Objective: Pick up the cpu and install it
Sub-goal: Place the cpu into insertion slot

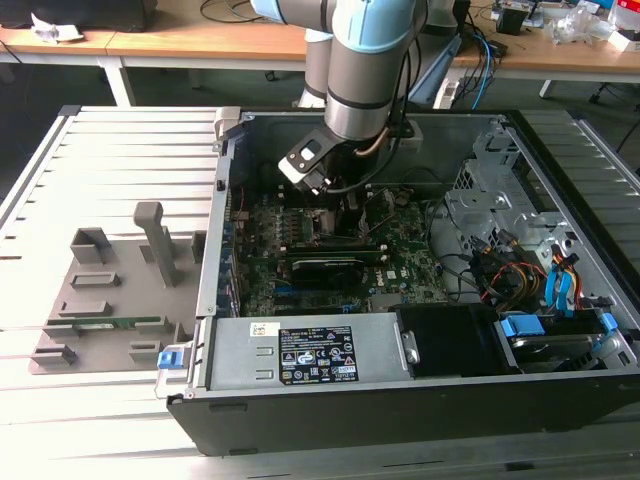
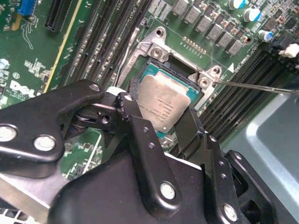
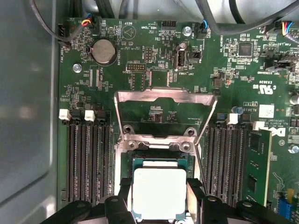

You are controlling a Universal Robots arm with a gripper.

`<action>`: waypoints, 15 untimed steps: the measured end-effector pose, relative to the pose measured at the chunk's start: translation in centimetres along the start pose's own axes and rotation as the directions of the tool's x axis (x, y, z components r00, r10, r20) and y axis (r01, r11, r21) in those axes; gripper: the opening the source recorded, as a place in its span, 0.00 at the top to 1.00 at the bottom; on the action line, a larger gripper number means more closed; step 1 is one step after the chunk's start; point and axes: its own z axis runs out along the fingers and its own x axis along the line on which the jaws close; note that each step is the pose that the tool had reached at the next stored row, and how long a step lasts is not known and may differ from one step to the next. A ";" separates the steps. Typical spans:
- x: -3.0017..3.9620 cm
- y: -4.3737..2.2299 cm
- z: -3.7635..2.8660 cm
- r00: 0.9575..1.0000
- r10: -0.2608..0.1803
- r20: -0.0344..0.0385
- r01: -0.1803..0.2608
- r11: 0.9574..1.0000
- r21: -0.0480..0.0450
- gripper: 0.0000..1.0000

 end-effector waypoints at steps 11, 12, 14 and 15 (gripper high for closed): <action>0.13 0.01 0.59 1.000 0.000 0.000 0.000 1.000 0.000 0.45; 0.14 0.01 0.65 1.000 0.000 0.000 0.000 1.000 0.000 0.45; 0.17 0.02 0.68 1.000 0.000 0.000 0.000 1.000 0.000 0.45; 0.20 0.08 0.68 1.000 0.000 0.000 0.000 1.000 0.000 0.45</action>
